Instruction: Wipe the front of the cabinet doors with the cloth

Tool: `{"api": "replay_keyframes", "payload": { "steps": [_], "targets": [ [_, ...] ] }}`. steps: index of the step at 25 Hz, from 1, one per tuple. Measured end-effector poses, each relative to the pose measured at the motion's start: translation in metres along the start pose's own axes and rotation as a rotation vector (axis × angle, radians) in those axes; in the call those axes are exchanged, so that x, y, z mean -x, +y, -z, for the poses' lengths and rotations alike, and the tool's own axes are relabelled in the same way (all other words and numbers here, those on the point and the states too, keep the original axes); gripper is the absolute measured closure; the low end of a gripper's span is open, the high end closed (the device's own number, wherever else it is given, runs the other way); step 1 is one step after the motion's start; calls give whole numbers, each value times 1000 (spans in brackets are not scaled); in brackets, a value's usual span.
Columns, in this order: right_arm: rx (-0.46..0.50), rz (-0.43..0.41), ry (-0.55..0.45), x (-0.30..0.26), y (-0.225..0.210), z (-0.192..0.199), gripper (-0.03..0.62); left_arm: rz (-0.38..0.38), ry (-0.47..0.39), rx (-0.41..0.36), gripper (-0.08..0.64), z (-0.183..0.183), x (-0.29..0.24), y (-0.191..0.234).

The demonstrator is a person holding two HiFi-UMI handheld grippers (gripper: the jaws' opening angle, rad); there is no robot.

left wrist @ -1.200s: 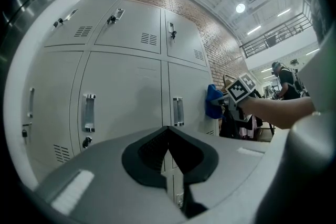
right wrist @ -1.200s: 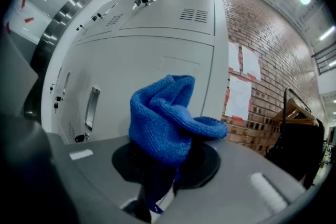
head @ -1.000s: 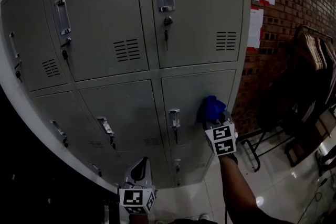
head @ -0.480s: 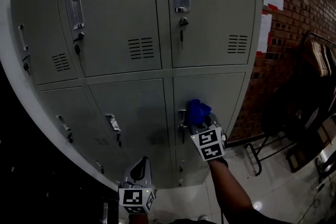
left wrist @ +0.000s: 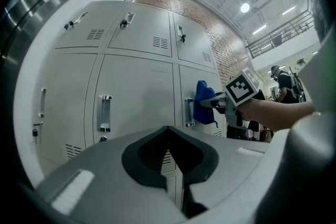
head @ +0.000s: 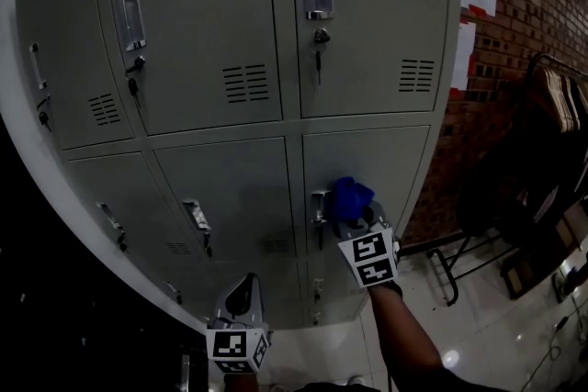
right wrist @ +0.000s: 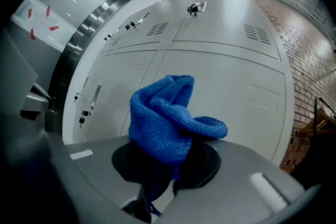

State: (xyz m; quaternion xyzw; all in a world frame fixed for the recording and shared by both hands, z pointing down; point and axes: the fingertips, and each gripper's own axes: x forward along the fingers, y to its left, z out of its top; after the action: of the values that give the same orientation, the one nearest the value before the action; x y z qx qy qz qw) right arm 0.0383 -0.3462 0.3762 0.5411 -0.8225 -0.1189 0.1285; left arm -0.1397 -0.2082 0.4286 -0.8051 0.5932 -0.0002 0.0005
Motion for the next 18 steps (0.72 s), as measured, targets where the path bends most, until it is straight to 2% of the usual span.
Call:
{"api": "replay_keyframes", "payload": {
  "steps": [7,12,18],
  "targets": [
    [-56,169,119,36,-75,63,511,26,11,-9,543,5,-9,-9],
    [-39,235,217,44,-104,103,511,23,17,-2,543,7,-13,-10],
    [-52,266,262,38,-119,120,511,42,23,-11,541,9,-20,-17]
  ]
}}
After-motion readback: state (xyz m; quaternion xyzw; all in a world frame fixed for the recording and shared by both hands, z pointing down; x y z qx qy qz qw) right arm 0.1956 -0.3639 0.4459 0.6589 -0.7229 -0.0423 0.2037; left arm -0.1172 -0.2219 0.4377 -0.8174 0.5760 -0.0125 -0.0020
